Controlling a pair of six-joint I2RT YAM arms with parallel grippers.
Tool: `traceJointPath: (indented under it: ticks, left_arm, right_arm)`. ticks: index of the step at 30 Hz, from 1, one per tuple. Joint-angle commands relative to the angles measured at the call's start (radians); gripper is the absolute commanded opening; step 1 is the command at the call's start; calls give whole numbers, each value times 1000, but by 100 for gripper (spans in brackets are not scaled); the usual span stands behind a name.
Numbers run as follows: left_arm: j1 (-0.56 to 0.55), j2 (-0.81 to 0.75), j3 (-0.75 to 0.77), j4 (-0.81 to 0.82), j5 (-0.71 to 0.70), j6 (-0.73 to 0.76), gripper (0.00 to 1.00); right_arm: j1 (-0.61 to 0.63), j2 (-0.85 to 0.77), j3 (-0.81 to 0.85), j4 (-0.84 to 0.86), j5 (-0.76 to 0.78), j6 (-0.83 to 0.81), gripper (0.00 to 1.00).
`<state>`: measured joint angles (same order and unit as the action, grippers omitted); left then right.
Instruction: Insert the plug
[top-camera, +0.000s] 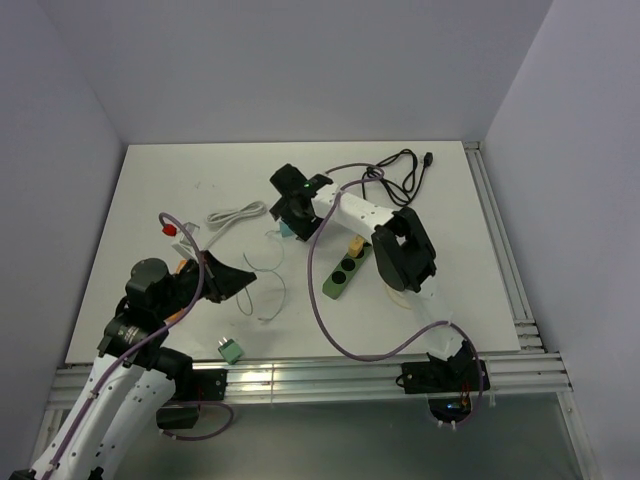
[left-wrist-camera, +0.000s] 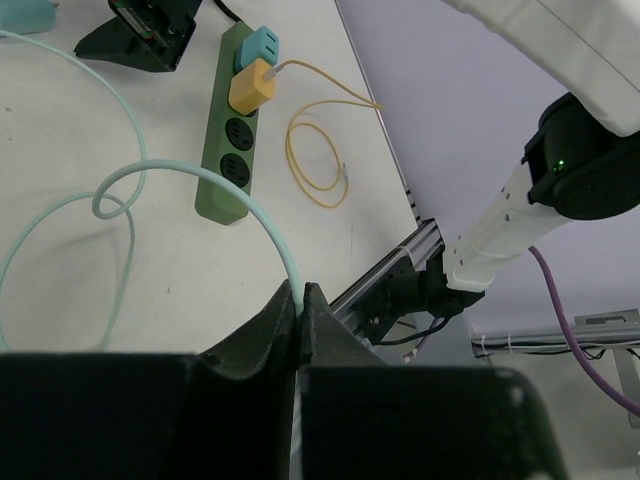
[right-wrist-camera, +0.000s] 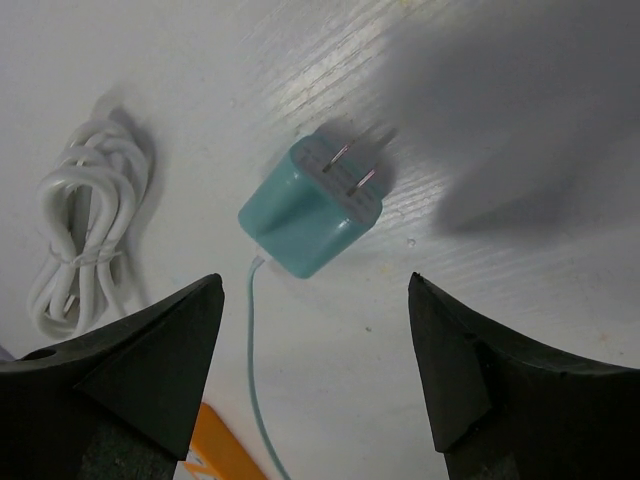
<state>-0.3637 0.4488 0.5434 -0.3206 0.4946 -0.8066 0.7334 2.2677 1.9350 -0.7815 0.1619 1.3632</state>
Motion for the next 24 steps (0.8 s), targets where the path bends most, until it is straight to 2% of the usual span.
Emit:
traceJointPath:
  ticks: [1, 10, 12, 24]
  left_arm:
    - [0, -15, -10, 40, 35, -14, 8]
    - [-1, -22, -8, 41, 44, -13, 10]
    - [-1, -24, 1, 32, 44, -5, 11]
    - [-1, -36, 7, 23, 64, -14, 15]
  right_arm:
    - [0, 15, 50, -30, 67, 57, 81]
    - [-11, 136, 151, -53, 44, 59, 78]
    - [-9, 136, 140, -44, 48, 65, 73]
    - [-19, 174, 168, -93, 48, 83, 75]
